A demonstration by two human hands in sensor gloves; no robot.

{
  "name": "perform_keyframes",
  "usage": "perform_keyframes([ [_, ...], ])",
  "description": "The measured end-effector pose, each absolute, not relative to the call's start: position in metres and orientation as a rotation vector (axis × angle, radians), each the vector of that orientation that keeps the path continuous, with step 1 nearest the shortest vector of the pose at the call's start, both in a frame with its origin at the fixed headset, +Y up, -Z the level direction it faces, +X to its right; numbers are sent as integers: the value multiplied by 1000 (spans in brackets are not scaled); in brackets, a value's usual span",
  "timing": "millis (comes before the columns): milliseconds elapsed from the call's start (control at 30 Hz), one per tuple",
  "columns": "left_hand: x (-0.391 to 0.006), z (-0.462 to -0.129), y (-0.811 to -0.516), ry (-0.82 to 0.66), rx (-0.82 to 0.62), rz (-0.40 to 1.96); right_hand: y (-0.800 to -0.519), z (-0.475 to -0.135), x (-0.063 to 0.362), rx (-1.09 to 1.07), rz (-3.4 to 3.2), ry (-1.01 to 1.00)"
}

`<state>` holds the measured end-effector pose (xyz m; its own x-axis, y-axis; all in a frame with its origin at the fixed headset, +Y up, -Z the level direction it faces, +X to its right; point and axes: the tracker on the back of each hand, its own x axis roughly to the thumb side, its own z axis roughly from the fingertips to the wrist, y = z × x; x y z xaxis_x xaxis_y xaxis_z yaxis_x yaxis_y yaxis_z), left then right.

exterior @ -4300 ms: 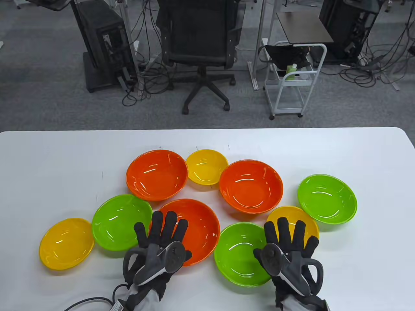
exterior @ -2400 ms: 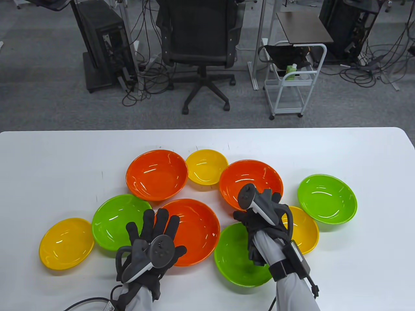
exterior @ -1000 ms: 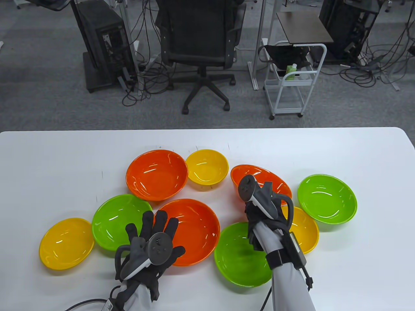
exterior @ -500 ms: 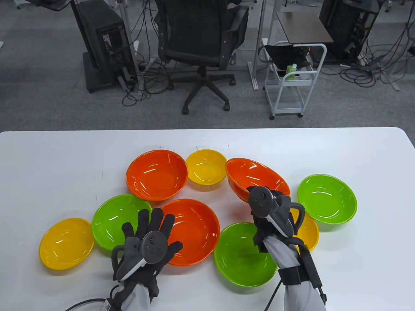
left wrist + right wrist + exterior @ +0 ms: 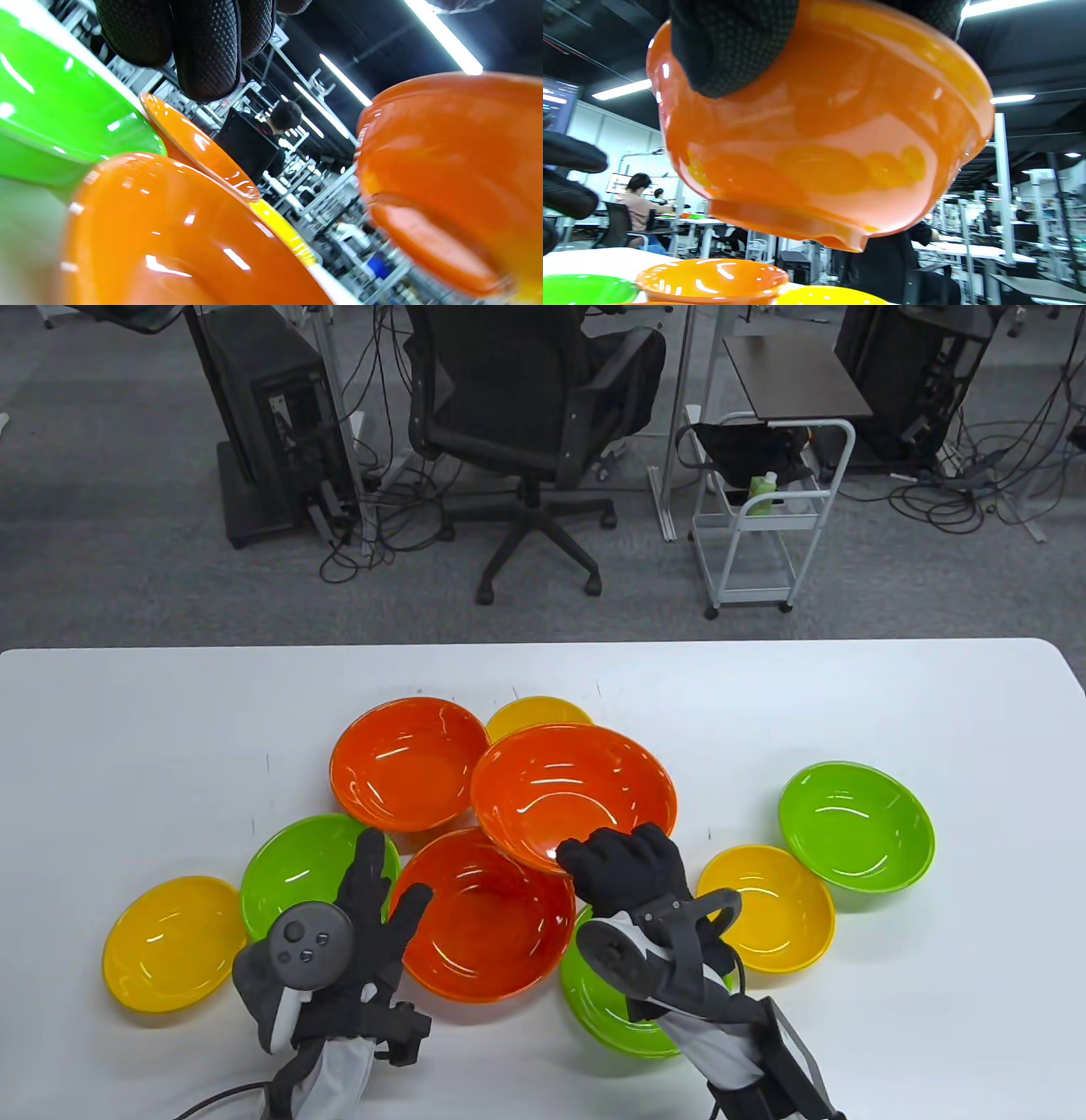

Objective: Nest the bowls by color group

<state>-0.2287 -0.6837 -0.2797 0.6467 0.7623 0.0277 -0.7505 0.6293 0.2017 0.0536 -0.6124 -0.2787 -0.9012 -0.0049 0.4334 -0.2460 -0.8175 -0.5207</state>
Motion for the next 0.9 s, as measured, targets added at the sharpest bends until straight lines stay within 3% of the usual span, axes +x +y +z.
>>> perform_keyframes([
  [167,-233,-286,-694,8,66,1189,-627,-274,33,804,2787,-895],
  [400,-233,-298,-715,-66,-199,1383,-641,-269,13,963,2752,-849],
  [633,-231,-303,-715,1,-215,1318,-643,-267,7,1064,2730,-840],
  [767,-233,-305,-713,32,-135,1276,-643,-269,6,1090,2751,-763],
  [900,-242,-303,-704,45,-55,1196,-636,-277,19,984,2807,-664],
])
